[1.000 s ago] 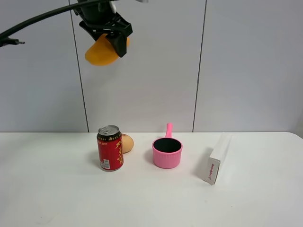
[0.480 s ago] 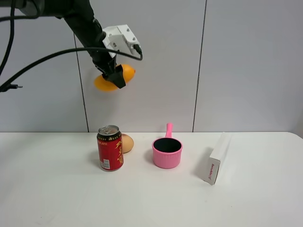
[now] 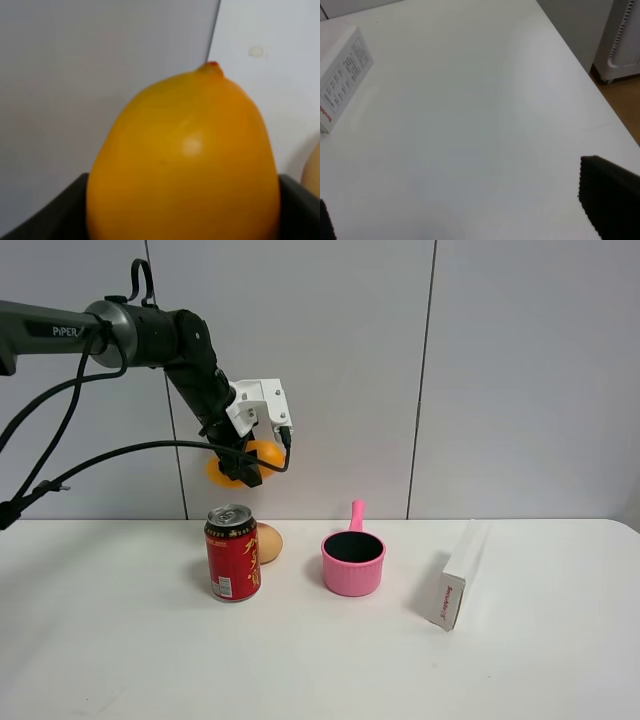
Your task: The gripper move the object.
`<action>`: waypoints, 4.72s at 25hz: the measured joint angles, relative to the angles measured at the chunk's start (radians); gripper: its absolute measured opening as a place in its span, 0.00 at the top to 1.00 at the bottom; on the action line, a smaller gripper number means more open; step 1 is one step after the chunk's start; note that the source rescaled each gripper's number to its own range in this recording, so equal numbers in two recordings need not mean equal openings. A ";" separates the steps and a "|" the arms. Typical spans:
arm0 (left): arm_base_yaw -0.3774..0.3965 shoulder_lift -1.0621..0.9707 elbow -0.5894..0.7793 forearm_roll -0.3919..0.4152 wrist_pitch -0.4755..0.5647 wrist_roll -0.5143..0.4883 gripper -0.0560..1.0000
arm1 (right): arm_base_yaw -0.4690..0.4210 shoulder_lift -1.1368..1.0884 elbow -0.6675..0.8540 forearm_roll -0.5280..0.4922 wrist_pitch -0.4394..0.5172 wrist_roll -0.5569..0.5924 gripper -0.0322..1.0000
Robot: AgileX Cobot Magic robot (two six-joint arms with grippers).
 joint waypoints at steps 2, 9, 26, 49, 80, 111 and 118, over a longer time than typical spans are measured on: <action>0.000 0.019 0.000 0.002 -0.007 0.002 0.94 | 0.000 0.000 0.000 0.000 0.000 0.000 0.00; 0.000 0.059 0.000 0.003 -0.028 0.008 0.94 | 0.000 0.000 0.000 0.000 0.000 0.000 0.00; 0.000 0.107 -0.002 0.004 -0.081 0.049 0.94 | 0.000 0.000 0.000 0.000 0.000 0.000 0.00; 0.000 0.120 -0.003 0.004 -0.098 0.094 0.94 | 0.000 0.000 0.000 0.000 0.000 0.000 0.00; -0.005 0.037 -0.003 0.001 -0.064 0.094 0.86 | 0.000 0.000 0.000 0.000 0.000 0.000 0.00; 0.115 -1.103 0.385 0.308 0.404 -1.024 0.85 | 0.000 0.000 0.000 0.000 0.000 0.000 0.00; 0.285 -1.523 0.837 0.104 0.404 -1.054 0.85 | 0.000 0.000 0.000 0.000 0.000 0.000 0.00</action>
